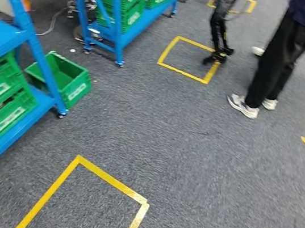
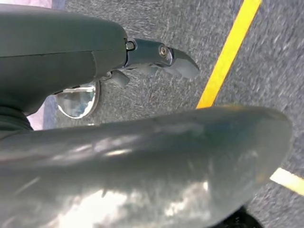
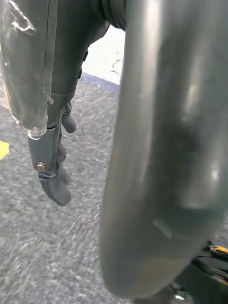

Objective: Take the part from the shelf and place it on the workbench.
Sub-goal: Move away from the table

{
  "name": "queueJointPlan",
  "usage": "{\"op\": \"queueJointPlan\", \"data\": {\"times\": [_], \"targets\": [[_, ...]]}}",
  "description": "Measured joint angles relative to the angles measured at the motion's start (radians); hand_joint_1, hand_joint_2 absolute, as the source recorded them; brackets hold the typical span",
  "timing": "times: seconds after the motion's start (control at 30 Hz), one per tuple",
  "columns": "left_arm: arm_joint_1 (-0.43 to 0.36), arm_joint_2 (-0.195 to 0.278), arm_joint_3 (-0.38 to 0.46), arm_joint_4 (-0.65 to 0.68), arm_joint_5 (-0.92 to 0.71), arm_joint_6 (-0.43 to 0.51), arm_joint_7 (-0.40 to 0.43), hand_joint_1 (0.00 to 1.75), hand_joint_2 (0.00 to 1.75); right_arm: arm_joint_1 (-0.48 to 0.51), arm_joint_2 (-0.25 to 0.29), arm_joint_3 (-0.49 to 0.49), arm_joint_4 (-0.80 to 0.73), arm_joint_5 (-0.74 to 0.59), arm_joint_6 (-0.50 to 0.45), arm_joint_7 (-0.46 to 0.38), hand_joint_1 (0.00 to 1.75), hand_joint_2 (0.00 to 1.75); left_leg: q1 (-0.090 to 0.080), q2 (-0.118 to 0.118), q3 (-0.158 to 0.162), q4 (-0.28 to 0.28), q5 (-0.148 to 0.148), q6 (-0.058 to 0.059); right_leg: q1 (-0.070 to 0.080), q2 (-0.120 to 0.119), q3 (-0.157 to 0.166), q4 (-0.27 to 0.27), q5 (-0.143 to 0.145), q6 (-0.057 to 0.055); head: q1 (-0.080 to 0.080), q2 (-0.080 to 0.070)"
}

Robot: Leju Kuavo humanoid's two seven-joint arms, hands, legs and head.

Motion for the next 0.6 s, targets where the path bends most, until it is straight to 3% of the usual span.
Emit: {"op": "queueJointPlan", "data": {"times": [0.07, 0.1, 0.13, 0.17, 0.23, 0.3, 0.37, 0.4, 0.47, 0.53, 0.6], "targets": [[-0.003, 0.003, 0.003, 0.000, 0.000, -0.001, -0.010, 0.00, 0.00, 0.002, 0.000, 0.001, 0.000, 0.000, 0.000, -0.012, 0.00, 0.00, 0.000, -0.024, -0.001, 0.000, 0.001, 0.002, -0.001, 0.021, -0.060, 0.128, -0.050, 0.002, 0.004, 0.000], [-0.004, 0.005, 0.004, 0.000, 0.000, -0.003, -0.017, 0.00, 0.00, 0.001, 0.001, 0.003, 0.000, 0.001, 0.000, -0.019, 0.00, 0.00, 0.000, -0.036, -0.001, 0.000, 0.002, 0.002, -0.002, 0.023, -0.074, 0.153, -0.050, 0.002, 0.006, 0.000], [-0.004, 0.006, 0.006, 0.000, 0.001, -0.005, -0.026, 0.00, 0.00, 0.000, 0.001, 0.005, 0.000, 0.002, 0.000, -0.024, 0.00, 0.00, 0.001, -0.049, -0.001, 0.001, 0.003, 0.001, -0.003, 0.025, -0.069, 0.137, -0.029, 0.002, 0.006, 0.000], [-0.005, 0.008, 0.008, 0.000, 0.002, -0.007, -0.034, 0.00, 0.00, -0.001, 0.001, 0.007, 0.001, 0.004, 0.000, -0.027, 0.00, 0.00, 0.002, -0.062, 0.000, 0.001, 0.003, -0.001, -0.005, 0.031, -0.046, 0.086, 0.006, 0.002, 0.007, 0.000], [-0.009, 0.012, 0.010, 0.000, 0.002, -0.010, -0.047, 0.00, 0.00, -0.003, 0.001, 0.011, 0.001, 0.005, 0.000, -0.030, 0.00, 0.00, 0.002, -0.088, -0.003, 0.005, 0.004, -0.011, -0.015, 0.072, 0.017, -0.051, 0.067, 0.004, 0.008, 0.000], [-0.013, 0.017, 0.010, 0.000, 0.002, -0.010, -0.056, 0.00, 0.00, -0.004, 0.002, 0.015, 0.002, 0.005, 0.000, -0.031, 0.00, 0.00, 0.002, -0.110, -0.011, 0.008, 0.009, -0.024, -0.021, 0.103, 0.047, -0.117, 0.081, 0.001, 0.010, 0.000], [-0.012, 0.019, 0.011, 0.000, 0.005, -0.009, -0.060, 0.00, 0.00, -0.006, 0.004, 0.018, 0.003, 0.007, 0.002, -0.035, 0.00, 0.00, 0.006, -0.130, -0.018, 0.004, 0.017, -0.038, -0.017, 0.090, 0.048, -0.120, 0.082, -0.012, 0.009, 0.000], [-0.010, 0.018, 0.014, 0.000, 0.012, -0.004, -0.060, 0.00, 0.00, -0.007, 0.013, 0.022, 0.004, 0.015, -0.004, -0.037, 0.00, 0.00, 0.008, -0.125, -0.022, 0.006, 0.015, -0.043, -0.015, 0.080, 0.047, -0.121, 0.085, -0.020, 0.009, 0.000], [-0.009, 0.010, 0.027, 0.000, 0.035, 0.013, -0.059, 0.00, 0.00, -0.004, 0.050, 0.037, 0.005, 0.041, -0.048, -0.042, 0.00, 0.00, 0.007, -0.084, -0.047, 0.058, -0.023, -0.050, -0.012, 0.057, 0.046, -0.125, 0.089, -0.035, 0.002, 0.000], [-0.012, -0.003, 0.044, 0.000, 0.053, 0.030, -0.058, 0.00, 0.00, 0.002, 0.101, 0.055, 0.006, 0.063, -0.105, -0.039, 0.00, 0.00, 0.004, -0.038, -0.105, 0.186, -0.095, -0.052, -0.004, 0.031, 0.043, -0.126, 0.090, -0.046, -0.006, 0.000], [-0.011, -0.017, 0.054, 0.000, 0.058, 0.036, -0.059, 0.00, 0.00, 0.006, 0.140, 0.068, 0.010, 0.071, -0.129, -0.034, 0.00, 0.00, 0.003, -0.028, -0.149, 0.289, -0.133, -0.051, 0.003, 0.004, 0.040, -0.126, 0.089, -0.050, -0.010, 0.000]]}}
